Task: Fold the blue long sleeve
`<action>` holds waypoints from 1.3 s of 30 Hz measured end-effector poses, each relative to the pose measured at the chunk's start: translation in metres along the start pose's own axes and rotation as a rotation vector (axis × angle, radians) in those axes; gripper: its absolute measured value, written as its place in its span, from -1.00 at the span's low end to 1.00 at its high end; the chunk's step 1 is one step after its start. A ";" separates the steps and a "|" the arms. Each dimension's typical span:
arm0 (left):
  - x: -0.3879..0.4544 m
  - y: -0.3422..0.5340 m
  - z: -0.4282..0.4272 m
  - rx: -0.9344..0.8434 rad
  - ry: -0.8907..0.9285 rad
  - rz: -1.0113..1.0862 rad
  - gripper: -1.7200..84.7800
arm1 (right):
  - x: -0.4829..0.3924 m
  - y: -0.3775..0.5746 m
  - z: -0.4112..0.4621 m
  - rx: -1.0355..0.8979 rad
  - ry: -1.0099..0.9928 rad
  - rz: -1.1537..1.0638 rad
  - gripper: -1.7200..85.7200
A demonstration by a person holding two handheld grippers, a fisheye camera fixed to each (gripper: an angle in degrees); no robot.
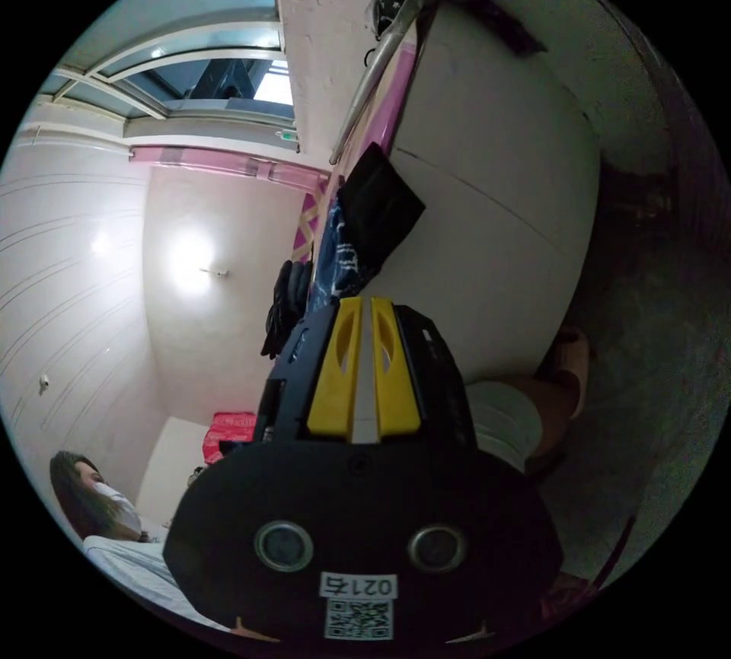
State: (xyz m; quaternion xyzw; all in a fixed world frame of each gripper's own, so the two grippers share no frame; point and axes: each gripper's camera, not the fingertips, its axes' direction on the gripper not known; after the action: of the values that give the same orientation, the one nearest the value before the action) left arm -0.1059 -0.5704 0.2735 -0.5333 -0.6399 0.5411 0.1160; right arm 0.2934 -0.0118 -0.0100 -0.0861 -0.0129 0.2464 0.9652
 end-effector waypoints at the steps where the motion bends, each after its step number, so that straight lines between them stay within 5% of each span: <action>1: -0.041 0.003 -0.037 0.018 -0.077 -0.062 -0.98 | -0.003 0.002 0.004 -0.002 -0.002 -0.002 -0.95; 6: -0.197 0.068 -0.160 0.101 -0.268 -0.454 -0.98 | -0.020 0.011 0.018 -0.027 -0.001 -0.018 -0.96; 10: -0.262 0.135 -0.240 0.323 -0.192 -0.723 -0.98 | -0.034 0.016 0.023 -0.030 0.039 -0.029 -0.96; 19: -0.297 0.167 -0.304 0.493 -0.181 -0.869 -0.85 | -0.044 0.018 0.034 -0.051 0.046 -0.041 -0.97; 24: -0.319 0.128 -0.320 0.433 -0.240 -0.885 -0.71 | -0.043 0.020 0.035 -0.043 0.032 -0.030 -0.97; 29: -0.356 0.088 -0.316 0.296 -0.256 -0.963 -0.88 | -0.040 0.023 0.035 -0.034 0.017 -0.022 -0.97; 31: -0.354 0.071 -0.330 0.385 -0.208 -0.884 -0.96 | -0.039 0.024 0.035 -0.033 0.014 -0.018 -0.97; 34: -0.358 0.083 -0.338 0.354 -0.289 -0.950 -0.97 | -0.040 0.027 0.035 -0.039 0.021 -0.031 -0.97; 39: -0.369 0.125 -0.334 0.455 -0.164 -1.063 -0.89 | -0.034 0.029 0.036 -0.034 -0.020 -0.012 -0.97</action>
State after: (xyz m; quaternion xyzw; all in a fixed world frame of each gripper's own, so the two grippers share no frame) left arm 0.3558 -0.6981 0.4591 -0.0572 -0.6941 0.5720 0.4333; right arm 0.2477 0.0030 0.0206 -0.1001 -0.0271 0.2411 0.9649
